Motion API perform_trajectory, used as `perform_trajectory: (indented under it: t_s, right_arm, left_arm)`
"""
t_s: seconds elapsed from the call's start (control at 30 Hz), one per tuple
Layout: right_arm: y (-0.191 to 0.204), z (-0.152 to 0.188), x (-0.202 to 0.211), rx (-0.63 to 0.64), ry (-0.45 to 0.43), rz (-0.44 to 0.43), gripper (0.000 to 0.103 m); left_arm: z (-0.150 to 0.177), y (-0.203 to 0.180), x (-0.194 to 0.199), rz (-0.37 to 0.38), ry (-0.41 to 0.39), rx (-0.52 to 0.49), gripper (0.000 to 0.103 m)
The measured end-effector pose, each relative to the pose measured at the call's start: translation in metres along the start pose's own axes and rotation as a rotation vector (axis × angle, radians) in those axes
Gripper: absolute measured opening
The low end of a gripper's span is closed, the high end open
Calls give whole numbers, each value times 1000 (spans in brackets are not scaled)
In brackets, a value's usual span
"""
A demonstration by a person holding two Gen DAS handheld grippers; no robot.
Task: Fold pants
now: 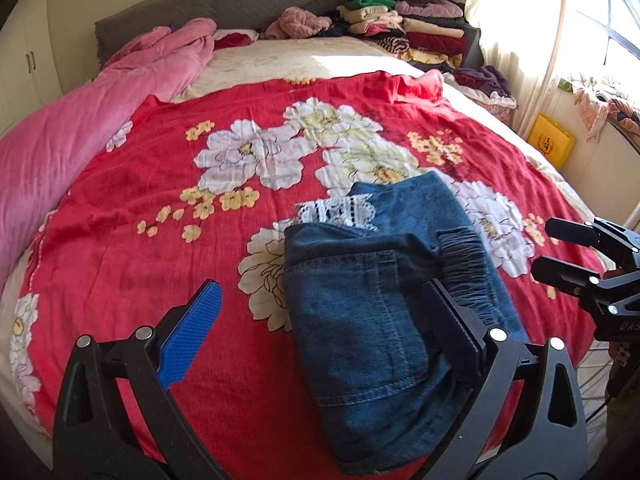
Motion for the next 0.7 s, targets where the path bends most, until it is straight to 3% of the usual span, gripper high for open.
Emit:
perform_trajectory:
  t_s: [0.23,0.33,0.4,0.43,0.47,0.5,0.53,0.57,0.7]
  right_arm:
    - [-8,-2,-41,-46,88,-52,76]
    - [-6,-3,-55,-49,121,-86,67]
    - [-6,-5,-67,-51,135,-104,66]
    - [-6,-7,-70,-56,135,-117,63]
    - [-5,-8,-74,-58,134,-142,53]
    - [-3,-10,-77,-47,132,-172,43]
    - [1,-12,-79,-35,126,-184,29]
    - [4,-14,-78,-25,116,-186,21]
    - [18,-36,-50,46,9,-203,15]
  left_arm:
    - [1,13,-39,23,84,42,93]
    - [1,14,-51,69,111,57,93]
    - [1,11,-57,116,122,54,91]
    - [1,9,-61,147,132,50,87]
    - [0,6,-64,186,142,50,70]
    - [0,4,-67,237,145,60,61]
    - [-1,2,-67,250,143,65,55]
    - [-2,-1,-67,245,141,59,48]
    - [-19,0,-49,257,86,66,34]
Point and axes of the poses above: each gripper's, at about its wrist camera, not at the fingertips, and x roughly against the way its jaws point, y to its left, z to its underside, the point moved 3 cm from there along -x, roughly the way its jaws point, and after that the axes turned 13 degrees about y, right-handed, at the moved point
